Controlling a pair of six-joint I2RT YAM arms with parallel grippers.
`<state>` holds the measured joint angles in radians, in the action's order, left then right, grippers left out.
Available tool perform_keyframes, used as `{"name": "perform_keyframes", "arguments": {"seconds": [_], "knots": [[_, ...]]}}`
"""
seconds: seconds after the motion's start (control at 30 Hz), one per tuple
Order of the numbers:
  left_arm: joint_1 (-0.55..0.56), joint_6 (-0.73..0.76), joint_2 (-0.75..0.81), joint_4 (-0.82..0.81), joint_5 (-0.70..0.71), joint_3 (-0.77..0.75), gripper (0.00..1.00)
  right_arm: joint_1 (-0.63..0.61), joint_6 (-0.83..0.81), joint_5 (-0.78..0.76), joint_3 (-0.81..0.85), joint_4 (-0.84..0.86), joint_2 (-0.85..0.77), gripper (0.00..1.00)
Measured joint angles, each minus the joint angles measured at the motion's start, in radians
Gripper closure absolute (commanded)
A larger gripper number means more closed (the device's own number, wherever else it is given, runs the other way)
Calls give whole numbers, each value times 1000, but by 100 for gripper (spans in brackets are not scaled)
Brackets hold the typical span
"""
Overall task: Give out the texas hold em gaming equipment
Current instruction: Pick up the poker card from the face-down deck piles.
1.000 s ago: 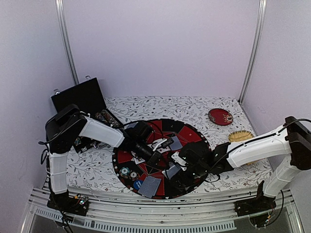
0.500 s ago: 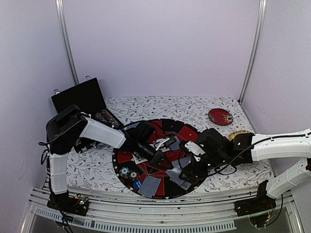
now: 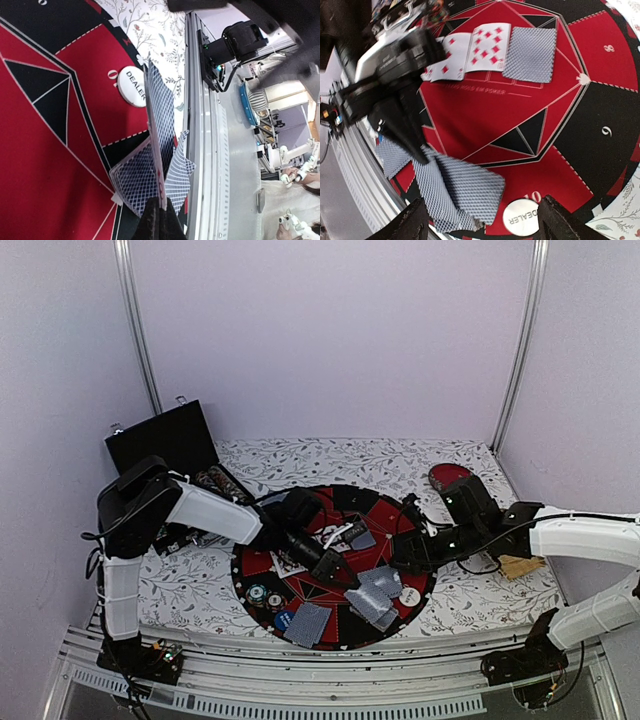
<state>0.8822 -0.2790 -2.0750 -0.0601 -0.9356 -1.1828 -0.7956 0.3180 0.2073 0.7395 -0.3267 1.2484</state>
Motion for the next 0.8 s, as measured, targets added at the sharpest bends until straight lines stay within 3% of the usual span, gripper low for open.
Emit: {"name": "perform_keyframes", "arguments": {"seconds": [0.2,0.33,0.8], "knots": [[3,24,-9,28,0,-13,100,109,7,141,-55,133,58,30],[4,33,-20,39,0,-17,100,148,11,254,-89,225,145,38],[5,56,-46,57,1,-28,100,163,23,462,-163,381,275,60]]}}
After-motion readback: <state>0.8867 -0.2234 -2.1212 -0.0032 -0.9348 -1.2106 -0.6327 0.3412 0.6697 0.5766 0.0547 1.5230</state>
